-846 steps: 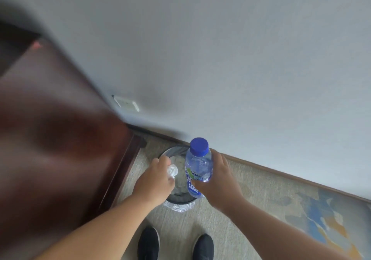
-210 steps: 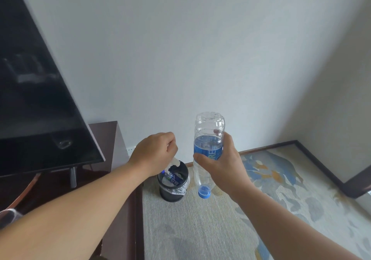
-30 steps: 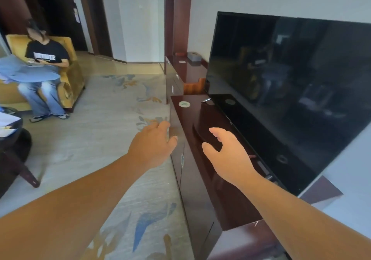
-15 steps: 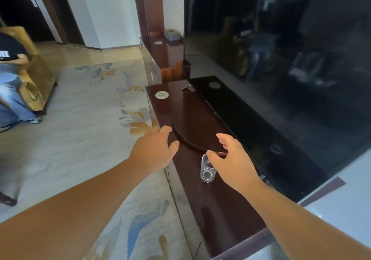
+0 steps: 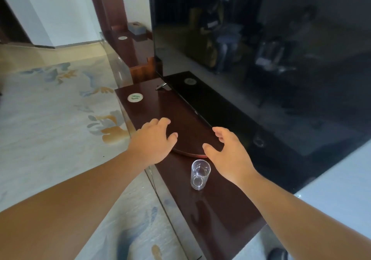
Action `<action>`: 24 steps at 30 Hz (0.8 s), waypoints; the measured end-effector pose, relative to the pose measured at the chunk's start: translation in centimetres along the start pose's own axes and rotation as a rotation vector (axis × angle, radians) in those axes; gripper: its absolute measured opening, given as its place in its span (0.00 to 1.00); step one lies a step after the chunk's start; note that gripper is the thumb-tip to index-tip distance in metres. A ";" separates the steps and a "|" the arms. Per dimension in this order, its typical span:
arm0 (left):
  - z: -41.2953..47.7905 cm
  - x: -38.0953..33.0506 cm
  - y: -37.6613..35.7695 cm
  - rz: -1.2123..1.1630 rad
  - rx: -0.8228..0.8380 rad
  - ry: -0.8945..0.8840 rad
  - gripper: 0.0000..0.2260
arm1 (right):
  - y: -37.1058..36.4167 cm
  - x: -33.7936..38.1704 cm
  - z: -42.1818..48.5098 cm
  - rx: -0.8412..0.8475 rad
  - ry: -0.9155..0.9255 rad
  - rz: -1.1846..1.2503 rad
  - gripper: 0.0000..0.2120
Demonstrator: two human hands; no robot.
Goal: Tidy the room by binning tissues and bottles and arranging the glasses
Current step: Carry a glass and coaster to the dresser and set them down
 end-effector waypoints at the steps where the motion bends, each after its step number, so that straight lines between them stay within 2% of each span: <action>1: 0.8 0.0 0.1 -0.003 0.000 -0.023 0.22 | 0.0 0.1 0.2 -0.024 -0.011 -0.003 0.28; 15: 9.2 1.7 -2.0 -0.056 0.115 -0.489 0.21 | -3.9 0.3 -0.5 -0.458 -0.299 -0.005 0.28; 24: 9.1 -1.1 -8.9 -0.043 0.231 -0.637 0.21 | -8.2 -6.7 -3.2 -0.493 -0.473 0.058 0.38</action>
Point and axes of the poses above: each hand's wrist, its own z-axis towards the middle knuckle, its own y-axis out of the back of the hand, x = y × z, the point moved 7 cm from there along z, towards the middle knuckle, and after that the axes turned 11 degrees about z, right-handed, at the moved point
